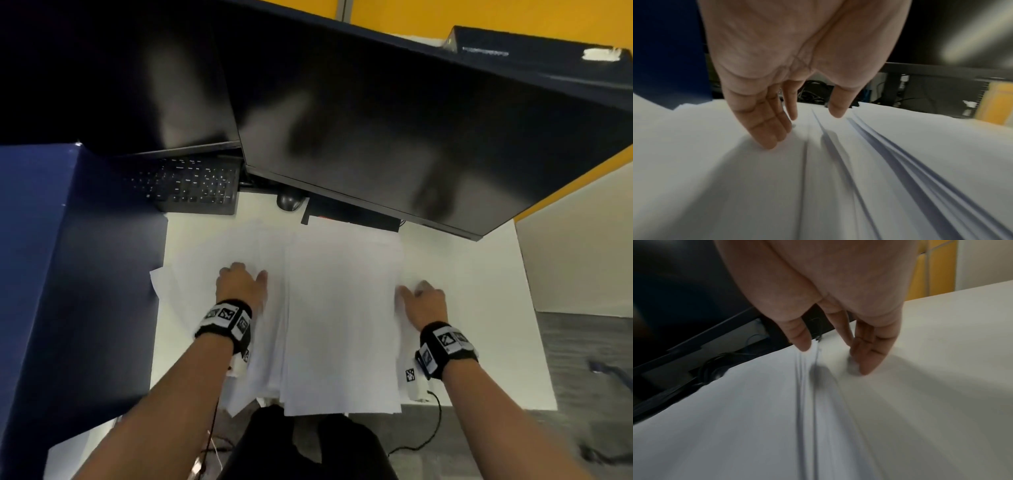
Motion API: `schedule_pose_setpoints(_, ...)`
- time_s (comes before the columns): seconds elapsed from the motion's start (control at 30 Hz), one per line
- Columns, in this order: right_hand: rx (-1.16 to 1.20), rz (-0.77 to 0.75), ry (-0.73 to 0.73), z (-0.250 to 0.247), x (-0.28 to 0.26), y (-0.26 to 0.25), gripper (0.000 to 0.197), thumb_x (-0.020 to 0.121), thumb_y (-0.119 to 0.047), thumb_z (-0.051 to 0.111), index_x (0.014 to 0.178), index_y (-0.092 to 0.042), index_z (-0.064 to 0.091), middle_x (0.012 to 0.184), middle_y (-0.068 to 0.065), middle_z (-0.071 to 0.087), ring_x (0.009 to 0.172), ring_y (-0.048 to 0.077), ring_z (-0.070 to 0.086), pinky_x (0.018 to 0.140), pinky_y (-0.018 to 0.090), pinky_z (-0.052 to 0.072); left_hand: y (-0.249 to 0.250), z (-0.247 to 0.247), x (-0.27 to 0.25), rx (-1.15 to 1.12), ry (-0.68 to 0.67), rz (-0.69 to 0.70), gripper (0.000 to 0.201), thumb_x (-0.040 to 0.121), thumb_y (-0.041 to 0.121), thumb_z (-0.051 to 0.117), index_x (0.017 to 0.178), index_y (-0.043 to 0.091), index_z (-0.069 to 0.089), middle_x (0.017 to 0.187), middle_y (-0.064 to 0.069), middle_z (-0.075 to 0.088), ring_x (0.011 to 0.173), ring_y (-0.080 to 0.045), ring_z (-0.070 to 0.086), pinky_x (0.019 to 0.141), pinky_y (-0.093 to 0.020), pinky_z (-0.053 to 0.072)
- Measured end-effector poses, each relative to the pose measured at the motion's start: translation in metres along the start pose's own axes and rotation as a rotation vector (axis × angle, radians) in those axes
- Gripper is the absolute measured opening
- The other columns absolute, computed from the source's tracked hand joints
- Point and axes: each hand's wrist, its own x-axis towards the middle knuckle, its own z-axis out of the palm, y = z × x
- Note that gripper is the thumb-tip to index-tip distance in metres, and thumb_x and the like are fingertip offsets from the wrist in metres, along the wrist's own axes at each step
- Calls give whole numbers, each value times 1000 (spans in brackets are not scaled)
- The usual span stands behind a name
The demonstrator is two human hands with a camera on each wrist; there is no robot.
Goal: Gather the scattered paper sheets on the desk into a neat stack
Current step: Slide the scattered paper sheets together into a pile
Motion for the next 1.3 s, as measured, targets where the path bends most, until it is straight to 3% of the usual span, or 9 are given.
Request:
schedule_pose_setpoints(0.23,252,16,14,8,46,-35,37,87,-33,65,117,-11,68,113,11,71,105,29,66,103,42,49,35,7,32,9,-168,8,57,102,37,45,146,1,42,149,-18,48,135,-35,47,107,-38,39)
schedule_pose_setpoints(0.47,351,-27,26,24,32,-54,16,84,-28,72,93,-14,70,88,7,74,78,25,70,86,43,59,44,21,30,-285,-234,82,49,104,40,36,131,4,56,130,-17,61,120,-34,57,94,-35,42)
schedule_pose_setpoints(0.57,341,-54,29,16,25,-48,24,82,-35,69,101,-19,71,93,6,75,83,25,71,89,43,58,34,11,32,-266,-217,74,67,99,55,40,143,6,47,145,-13,52,133,-32,49,107,-38,39)
schedule_pose_setpoints(0.67,195,-28,45,8,14,-32,37,91,-32,62,118,-7,67,109,14,73,102,34,68,97,40,52,10,4,37,-19,-222,96,42,101,43,42,107,7,62,123,-17,63,125,-37,55,105,-40,43)
schedule_pose_setpoints(0.8,83,-95,-29,24,-5,-39,22,95,-18,56,98,-2,71,96,18,72,96,33,66,82,25,45,-2,15,28,49,-276,113,39,104,31,39,115,1,60,126,-20,62,118,-37,57,101,-40,45)
schedule_pose_setpoints(0.93,137,-63,-37,31,-8,-42,16,86,-15,66,71,-20,63,71,-1,62,77,26,61,73,25,45,-6,24,17,14,-272,146,27,104,21,37,88,6,54,111,-21,65,106,-36,60,89,-35,44)
schedule_pose_setpoints(1.07,249,53,-30,26,-6,-24,9,75,-26,71,79,-18,73,76,2,74,80,27,71,82,40,60,-17,13,7,-137,-134,141,28,105,29,41,98,9,59,97,-3,59,97,-22,59,82,-25,37)
schedule_pose_setpoints(1.17,323,88,-36,29,-6,-22,19,78,-26,70,94,-16,73,83,6,76,79,28,73,82,47,61,-13,15,4,-92,-129,169,34,103,24,46,71,11,49,78,-3,58,87,-29,61,72,-26,38)
schedule_pose_setpoints(1.3,227,54,22,35,-14,-46,32,90,-23,64,118,-11,72,119,9,71,114,32,64,104,33,47,7,26,-1,-77,-105,124,30,104,21,41,89,2,58,103,-21,66,100,-37,63,75,-30,41)
